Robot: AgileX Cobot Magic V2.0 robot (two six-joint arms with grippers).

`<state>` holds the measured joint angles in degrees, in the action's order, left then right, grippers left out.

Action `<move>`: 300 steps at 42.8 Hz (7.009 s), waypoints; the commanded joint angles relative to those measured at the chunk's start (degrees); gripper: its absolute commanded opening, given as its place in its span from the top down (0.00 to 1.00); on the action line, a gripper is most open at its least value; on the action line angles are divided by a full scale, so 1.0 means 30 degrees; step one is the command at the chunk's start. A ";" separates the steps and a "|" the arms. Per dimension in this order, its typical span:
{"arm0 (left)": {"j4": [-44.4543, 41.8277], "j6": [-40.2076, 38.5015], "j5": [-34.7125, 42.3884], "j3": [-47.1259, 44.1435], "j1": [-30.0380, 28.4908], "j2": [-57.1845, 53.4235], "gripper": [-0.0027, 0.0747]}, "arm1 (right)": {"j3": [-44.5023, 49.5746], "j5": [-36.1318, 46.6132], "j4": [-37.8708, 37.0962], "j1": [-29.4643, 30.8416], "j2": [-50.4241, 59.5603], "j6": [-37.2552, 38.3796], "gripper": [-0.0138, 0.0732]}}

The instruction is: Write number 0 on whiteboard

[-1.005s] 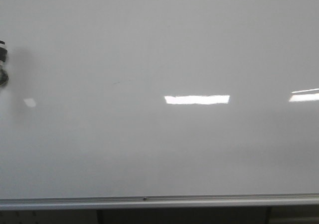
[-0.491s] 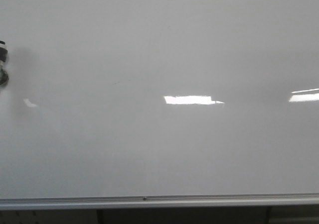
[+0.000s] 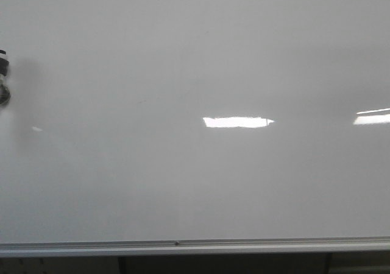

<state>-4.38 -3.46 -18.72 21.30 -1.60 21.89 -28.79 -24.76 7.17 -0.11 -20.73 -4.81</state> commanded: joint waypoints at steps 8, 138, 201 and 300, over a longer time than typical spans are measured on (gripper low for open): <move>0.0247 -0.0224 0.1640 0.0693 0.0001 0.0483 0.11 | -0.0713 0.1451 -0.0004 -0.0017 -0.0290 -0.0038 0.19; 1.2563 1.2305 -0.8110 1.0966 1.3402 1.8230 0.99 | -0.6412 -0.7224 0.8927 -0.1210 -0.7996 -0.5756 0.20; 1.9687 1.9623 -1.5198 1.1624 1.3402 1.8230 0.99 | -0.9321 -1.5150 1.7911 -0.8018 -1.7850 -1.3986 0.43; 1.9601 1.9633 -1.3691 1.1624 1.3402 1.8230 0.99 | -1.1271 -0.4016 0.6089 -0.1857 -1.3810 -0.6942 0.92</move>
<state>51.41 55.59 -59.70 54.37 38.19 78.36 -59.10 -39.39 24.47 -6.07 -60.51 -24.68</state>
